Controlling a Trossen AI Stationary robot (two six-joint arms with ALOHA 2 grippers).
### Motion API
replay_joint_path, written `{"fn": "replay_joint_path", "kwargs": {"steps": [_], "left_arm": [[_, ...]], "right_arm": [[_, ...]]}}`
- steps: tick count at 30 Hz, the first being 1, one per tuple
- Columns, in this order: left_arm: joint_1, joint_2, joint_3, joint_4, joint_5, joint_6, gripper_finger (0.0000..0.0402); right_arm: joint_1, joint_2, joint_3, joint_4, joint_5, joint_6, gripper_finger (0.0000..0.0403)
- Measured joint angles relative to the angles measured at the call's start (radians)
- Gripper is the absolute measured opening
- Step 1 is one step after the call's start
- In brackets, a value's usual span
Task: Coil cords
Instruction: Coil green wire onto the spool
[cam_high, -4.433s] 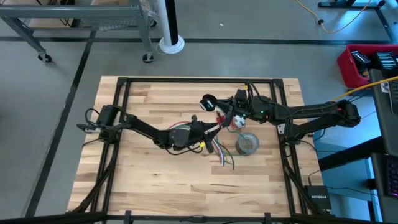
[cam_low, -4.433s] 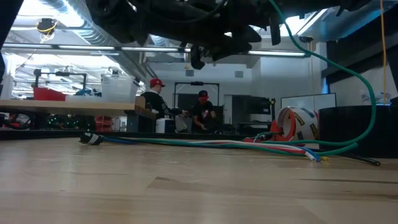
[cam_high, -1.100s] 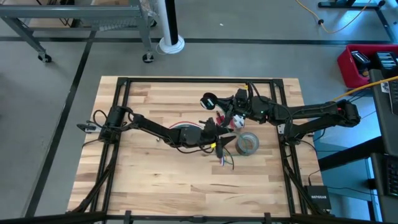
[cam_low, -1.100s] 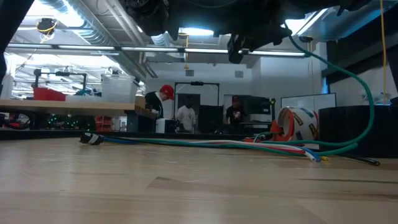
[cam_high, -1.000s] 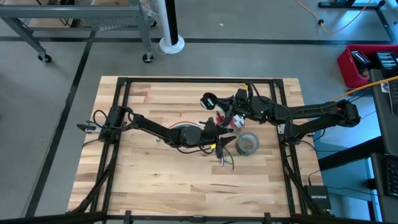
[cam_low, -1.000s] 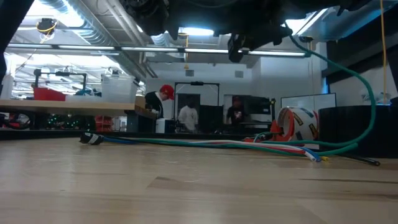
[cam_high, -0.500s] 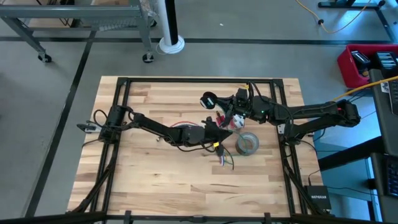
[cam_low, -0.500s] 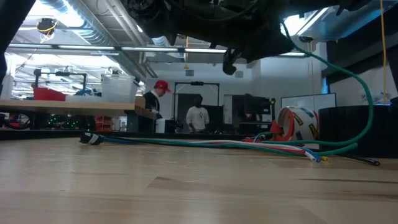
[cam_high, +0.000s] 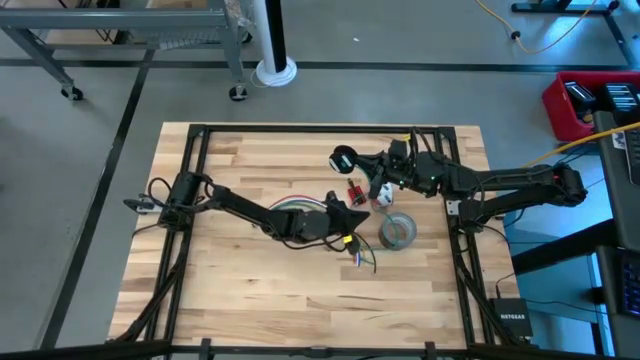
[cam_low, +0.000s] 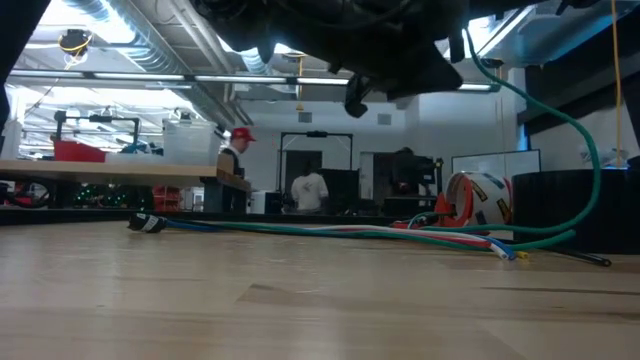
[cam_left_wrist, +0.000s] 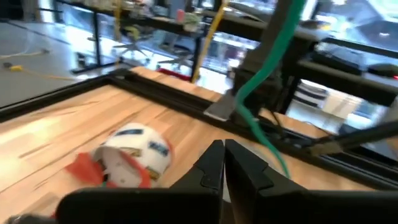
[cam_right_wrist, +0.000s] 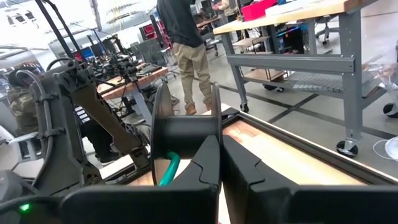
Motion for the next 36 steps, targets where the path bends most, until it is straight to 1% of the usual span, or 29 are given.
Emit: {"fn": "replay_joint_path", "kwargs": {"steps": [3, 5, 13, 17, 23, 25, 28, 36], "left_arm": [[0.006, 0.000, 0.000, 0.000, 0.073, 0.024, 0.0019], [0.010, 0.000, 0.000, -0.003, 0.092, 0.024, 0.0037], [0.038, 0.000, 0.000, 0.014, 0.097, 0.016, 0.0144], [0.050, 0.000, 0.000, 0.085, 0.097, 0.000, 0.0174], [0.060, 0.000, 0.000, 0.169, 0.098, 0.001, 0.0176], [0.060, 0.000, 0.000, 0.191, 0.118, 0.005, 0.0174], [0.055, 0.000, 0.000, 0.201, 0.165, 0.019, 0.0173], [0.029, 0.000, 0.000, 0.198, 0.173, 0.021, 0.0173]], "right_arm": [[0.000, 0.000, 0.000, -0.002, 0.000, 0.007, 0.0005], [0.000, 0.000, 0.000, -0.002, 0.000, 0.007, 0.0005], [0.000, 0.000, 0.000, -0.008, -0.001, 0.007, 0.0006], [0.000, 0.000, 0.000, -0.008, -0.001, 0.007, 0.0006], [0.000, 0.000, 0.000, -0.007, -0.002, 0.007, 0.0006], [0.000, 0.000, 0.000, -0.007, -0.002, 0.007, 0.0006], [0.000, 0.000, 0.000, -0.007, -0.002, 0.007, 0.0007], [0.000, 0.000, 0.000, -0.006, -0.002, 0.007, 0.0007]]}}
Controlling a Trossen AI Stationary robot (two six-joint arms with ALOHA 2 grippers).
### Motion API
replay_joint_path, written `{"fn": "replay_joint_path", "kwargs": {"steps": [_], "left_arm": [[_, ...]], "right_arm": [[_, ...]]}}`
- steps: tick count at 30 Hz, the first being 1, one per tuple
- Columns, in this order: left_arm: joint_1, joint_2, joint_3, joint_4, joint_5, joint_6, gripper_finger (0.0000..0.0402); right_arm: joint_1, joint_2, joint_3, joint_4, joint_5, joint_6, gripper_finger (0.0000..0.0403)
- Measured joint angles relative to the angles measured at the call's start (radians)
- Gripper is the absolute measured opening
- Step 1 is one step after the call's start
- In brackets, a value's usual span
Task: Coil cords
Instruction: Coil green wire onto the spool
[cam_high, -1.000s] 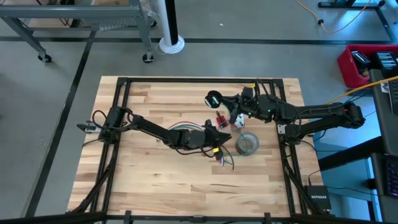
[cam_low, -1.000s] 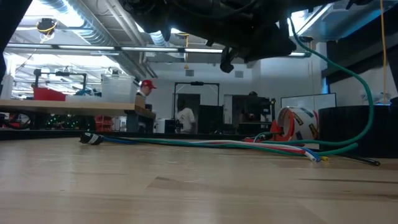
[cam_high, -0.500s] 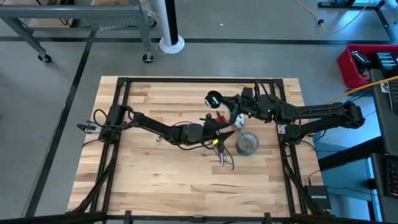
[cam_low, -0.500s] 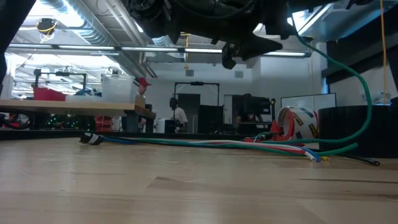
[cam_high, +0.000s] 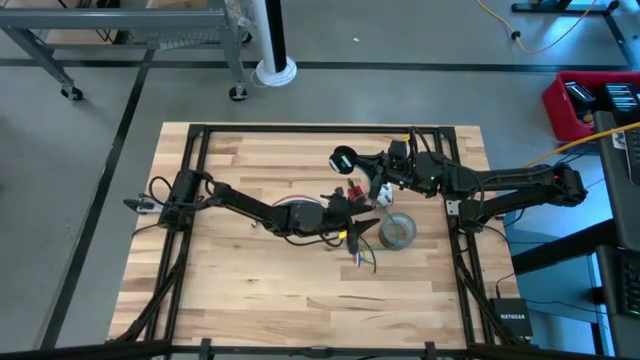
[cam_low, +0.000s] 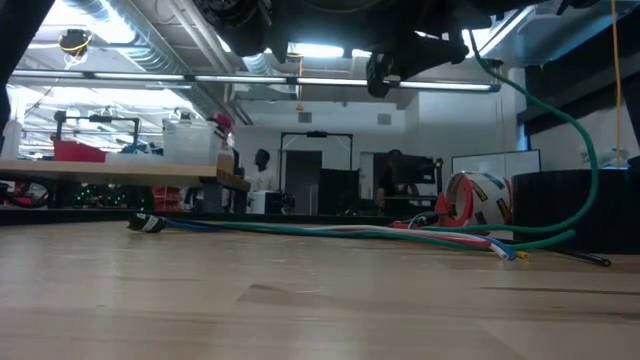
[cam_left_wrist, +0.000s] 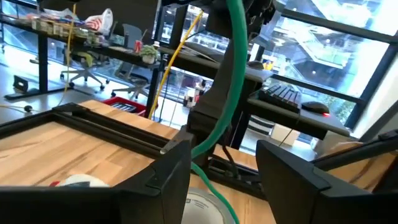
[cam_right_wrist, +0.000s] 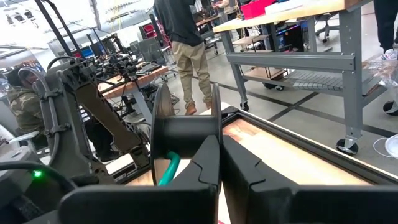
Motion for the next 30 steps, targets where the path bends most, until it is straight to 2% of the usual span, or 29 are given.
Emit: {"fn": "replay_joint_path", "kwargs": {"steps": [5, 18, 22, 28, 30], "left_arm": [[0.001, 0.000, 0.000, 0.004, -0.003, 0.055, 0.0173], [0.032, 0.000, 0.000, 0.032, -0.002, 0.050, 0.0166], [0.028, 0.000, 0.000, 0.033, -0.001, 0.060, 0.0124], [0.028, 0.000, 0.000, 0.028, -0.001, 0.067, 0.0021], [0.026, 0.001, 0.000, 0.029, -0.001, 0.075, 0.0009]], "right_arm": [[0.000, 0.000, 0.000, 0.000, 0.000, 0.000, 0.0007], [0.000, 0.000, 0.000, 0.019, -0.001, 0.000, 0.0007], [0.000, 0.000, 0.000, 0.029, -0.001, 0.000, 0.0007], [0.000, 0.000, 0.000, 0.030, 0.000, 0.000, 0.0007], [0.000, 0.000, 0.000, 0.030, 0.000, 0.000, 0.0007]]}}
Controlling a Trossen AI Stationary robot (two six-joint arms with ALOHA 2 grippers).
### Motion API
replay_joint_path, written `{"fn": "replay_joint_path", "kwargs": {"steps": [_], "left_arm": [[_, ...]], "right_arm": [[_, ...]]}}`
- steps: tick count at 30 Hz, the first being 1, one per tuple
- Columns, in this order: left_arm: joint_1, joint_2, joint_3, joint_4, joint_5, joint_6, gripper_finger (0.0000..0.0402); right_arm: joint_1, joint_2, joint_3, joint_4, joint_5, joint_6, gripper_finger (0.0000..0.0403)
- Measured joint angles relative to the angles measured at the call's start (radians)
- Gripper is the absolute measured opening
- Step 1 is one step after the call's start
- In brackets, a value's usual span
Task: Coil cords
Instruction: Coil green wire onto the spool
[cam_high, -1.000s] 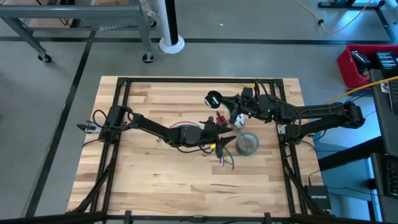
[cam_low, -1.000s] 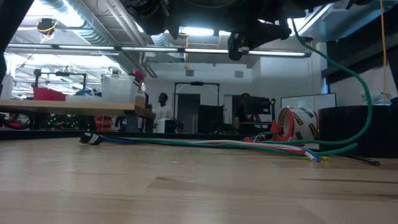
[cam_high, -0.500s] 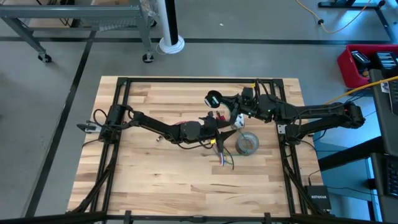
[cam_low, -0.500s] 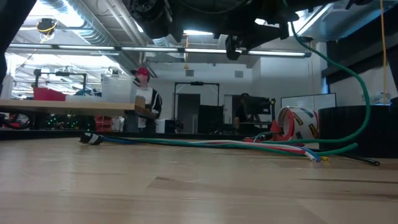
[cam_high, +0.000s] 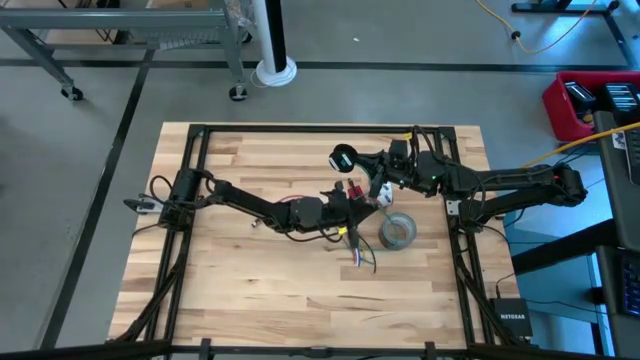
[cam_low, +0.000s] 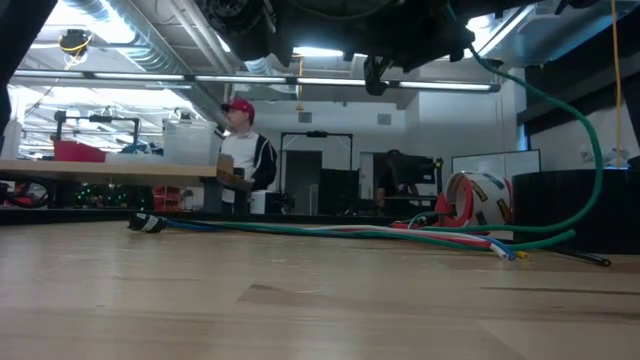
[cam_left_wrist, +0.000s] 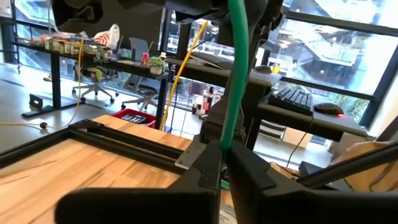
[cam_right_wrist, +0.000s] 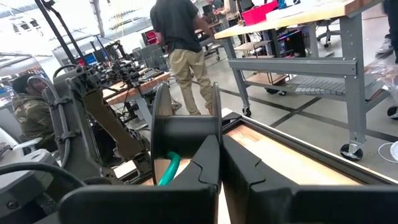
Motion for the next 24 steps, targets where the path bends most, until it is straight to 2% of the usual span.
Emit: {"fn": "replay_joint_path", "kwargs": {"steps": [9, 24], "left_arm": [[-0.016, 0.000, 0.000, -0.014, -0.015, 0.000, 0.0005], [-0.080, -0.012, -0.002, -0.414, -0.346, -0.100, 0.0001]], "right_arm": [[0.000, 0.000, 0.000, -0.007, 0.000, 0.000, 0.0007], [0.000, -0.032, 0.000, -0.115, -0.002, 0.024, 0.0007]]}}
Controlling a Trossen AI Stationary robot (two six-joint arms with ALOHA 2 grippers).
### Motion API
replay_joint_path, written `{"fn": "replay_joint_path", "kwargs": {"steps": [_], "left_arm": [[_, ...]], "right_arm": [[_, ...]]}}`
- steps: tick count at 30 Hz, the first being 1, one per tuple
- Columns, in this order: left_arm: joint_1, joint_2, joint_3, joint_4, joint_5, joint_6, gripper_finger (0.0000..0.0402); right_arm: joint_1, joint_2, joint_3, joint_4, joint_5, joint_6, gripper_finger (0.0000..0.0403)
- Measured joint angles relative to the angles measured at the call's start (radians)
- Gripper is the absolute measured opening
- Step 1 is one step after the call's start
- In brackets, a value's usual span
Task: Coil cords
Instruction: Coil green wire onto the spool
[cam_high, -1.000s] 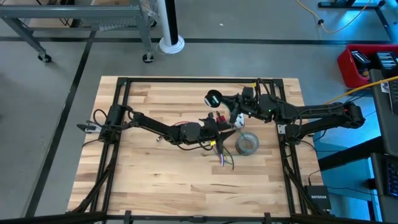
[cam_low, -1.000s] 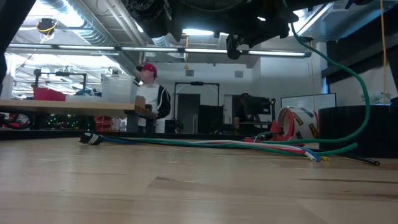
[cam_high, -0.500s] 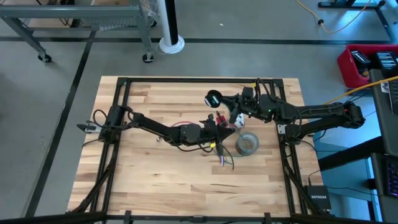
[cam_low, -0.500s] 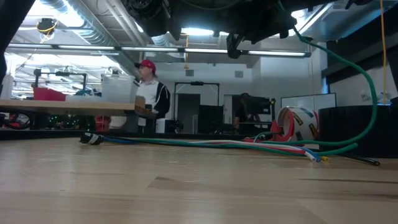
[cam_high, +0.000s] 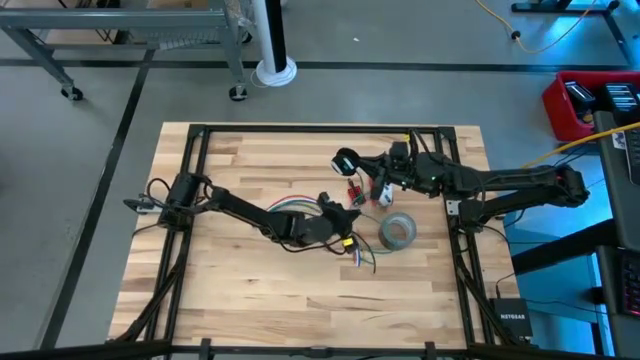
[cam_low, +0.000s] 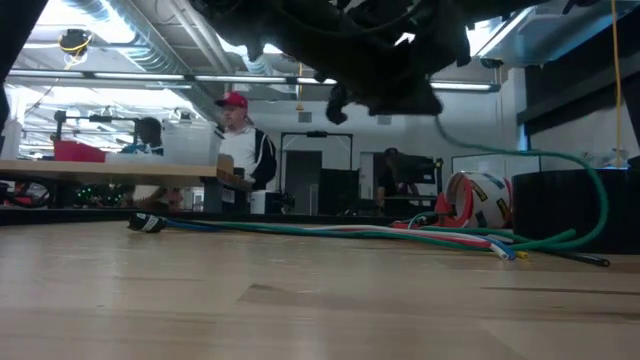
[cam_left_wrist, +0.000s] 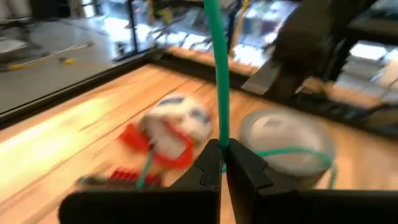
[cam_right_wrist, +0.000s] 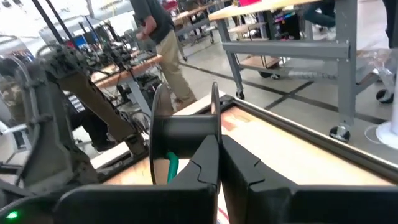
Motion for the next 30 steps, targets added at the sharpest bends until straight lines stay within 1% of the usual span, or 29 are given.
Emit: {"fn": "replay_joint_path", "kwargs": {"steps": [4, 7, 11, 14, 17, 21, 24, 27, 30], "left_arm": [[-0.011, -0.058, 0.000, -0.222, -0.111, -0.075, 0.0001], [-0.011, -0.103, 0.000, -0.382, -0.167, -0.117, 0.0001], [-0.004, -0.147, 0.000, -0.506, -0.188, -0.135, 0.0000], [0.001, -0.171, 0.000, -0.586, -0.190, -0.135, 0.0000], [0.008, -0.182, 0.000, -0.639, -0.191, -0.134, 0.0000], [0.022, -0.185, 0.000, -0.659, -0.191, -0.105, 0.0000], [0.032, -0.185, 0.000, -0.663, -0.179, -0.094, 0.0000], [0.046, -0.185, 0.000, -0.662, -0.160, -0.085, 0.0000], [0.065, -0.185, 0.000, -0.661, -0.122, -0.085, 0.0000]], "right_arm": [[0.000, -0.036, 0.000, -0.068, -0.005, 0.042, 0.0007], [0.000, -0.054, 0.000, -0.111, -0.047, 0.075, 0.0007], [0.000, -0.057, 0.000, -0.158, -0.139, 0.133, 0.0007], [0.000, -0.057, 0.000, -0.236, -0.166, 0.170, 0.0007], [0.000, -0.056, 0.000, -0.309, -0.186, 0.207, 0.0007], [0.000, -0.056, 0.000, -0.373, -0.237, 0.234, 0.0007], [0.000, -0.056, 0.000, -0.424, -0.253, 0.252, 0.0007], [0.000, -0.056, 0.000, -0.452, -0.271, 0.258, 0.0007], [0.000, -0.055, 0.000, -0.436, -0.310, 0.258, 0.0007]]}}
